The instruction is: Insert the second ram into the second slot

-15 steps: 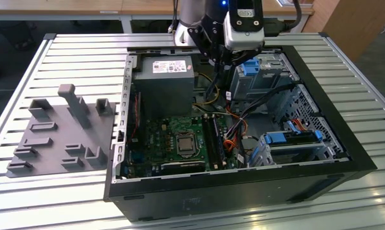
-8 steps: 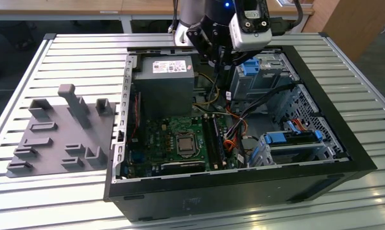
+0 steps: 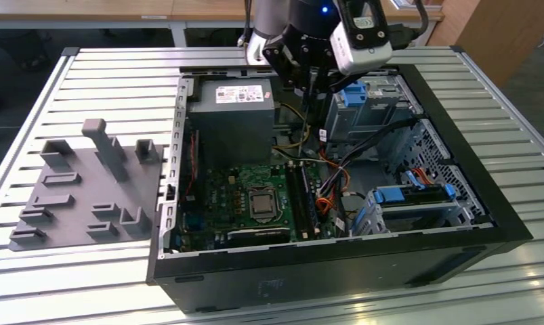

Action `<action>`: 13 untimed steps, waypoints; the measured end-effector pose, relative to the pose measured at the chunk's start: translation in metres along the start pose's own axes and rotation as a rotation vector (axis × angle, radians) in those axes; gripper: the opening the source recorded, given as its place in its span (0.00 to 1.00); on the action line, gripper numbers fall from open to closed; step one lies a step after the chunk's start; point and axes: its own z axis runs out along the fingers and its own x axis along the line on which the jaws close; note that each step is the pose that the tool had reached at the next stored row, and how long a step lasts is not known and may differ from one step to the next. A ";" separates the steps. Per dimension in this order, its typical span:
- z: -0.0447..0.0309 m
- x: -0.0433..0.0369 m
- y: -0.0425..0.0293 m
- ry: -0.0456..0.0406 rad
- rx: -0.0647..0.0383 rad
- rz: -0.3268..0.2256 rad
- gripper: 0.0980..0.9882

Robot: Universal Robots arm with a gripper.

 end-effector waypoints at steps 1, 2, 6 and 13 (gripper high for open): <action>0.0003 -0.0001 -0.0002 0.0003 0.000 -0.009 0.04; 0.0005 -0.0001 -0.0004 0.0007 0.000 -0.018 0.04; 0.0015 -0.0003 -0.0011 0.0021 -0.001 -0.056 0.04; 0.0035 -0.0006 -0.0026 0.0045 -0.002 -0.119 0.04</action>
